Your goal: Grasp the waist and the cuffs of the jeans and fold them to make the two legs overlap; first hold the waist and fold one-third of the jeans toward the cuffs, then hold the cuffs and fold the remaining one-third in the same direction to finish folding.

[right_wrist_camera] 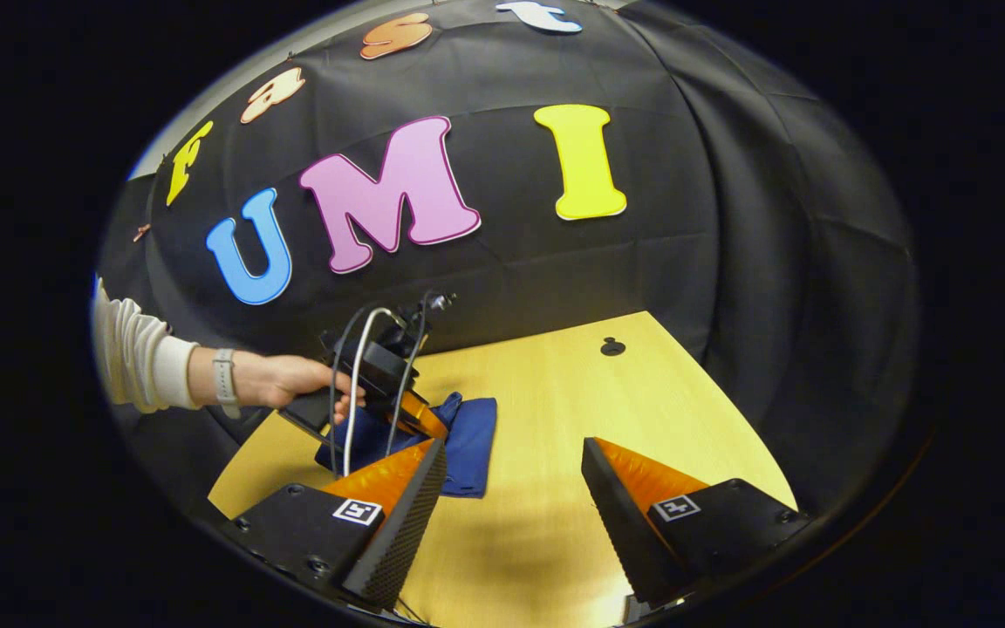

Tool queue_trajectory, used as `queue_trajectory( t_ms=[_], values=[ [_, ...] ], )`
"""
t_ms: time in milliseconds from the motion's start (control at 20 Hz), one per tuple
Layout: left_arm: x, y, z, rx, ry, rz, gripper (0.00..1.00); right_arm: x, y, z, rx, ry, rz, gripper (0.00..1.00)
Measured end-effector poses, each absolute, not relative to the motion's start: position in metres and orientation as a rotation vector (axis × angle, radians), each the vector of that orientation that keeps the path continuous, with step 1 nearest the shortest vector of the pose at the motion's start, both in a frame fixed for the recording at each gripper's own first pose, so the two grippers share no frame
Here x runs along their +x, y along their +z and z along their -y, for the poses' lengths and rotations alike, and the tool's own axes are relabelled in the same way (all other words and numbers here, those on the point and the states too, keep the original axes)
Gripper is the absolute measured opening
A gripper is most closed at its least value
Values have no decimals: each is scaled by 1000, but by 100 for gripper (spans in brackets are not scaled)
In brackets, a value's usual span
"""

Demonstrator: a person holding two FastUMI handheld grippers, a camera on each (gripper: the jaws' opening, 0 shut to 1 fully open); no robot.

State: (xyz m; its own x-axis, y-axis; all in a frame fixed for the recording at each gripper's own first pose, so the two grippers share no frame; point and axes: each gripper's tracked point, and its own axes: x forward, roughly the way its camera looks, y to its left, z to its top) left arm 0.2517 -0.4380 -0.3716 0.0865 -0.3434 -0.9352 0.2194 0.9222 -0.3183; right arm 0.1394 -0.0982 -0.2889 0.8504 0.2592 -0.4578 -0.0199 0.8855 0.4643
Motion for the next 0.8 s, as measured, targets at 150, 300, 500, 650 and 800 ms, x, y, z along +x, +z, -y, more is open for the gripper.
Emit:
queue_trajectory(
  t_ms=[150,300,500,650,800],
  values=[
    [259,-379,456,-149,-445,-1391,23,136,-298,103,445,161,-561,96],
    [262,-336,489,-228,-572,-1245,77,144,-301,91,463,199,-574,96],
    [271,-228,473,-100,-639,-855,98,175,-272,69,425,273,-525,96],
    [254,-137,427,-91,-571,-612,97,202,-229,56,359,311,-433,96],
    [203,-72,360,-85,-396,-422,96,214,-179,45,300,325,-338,96]
  ],
)
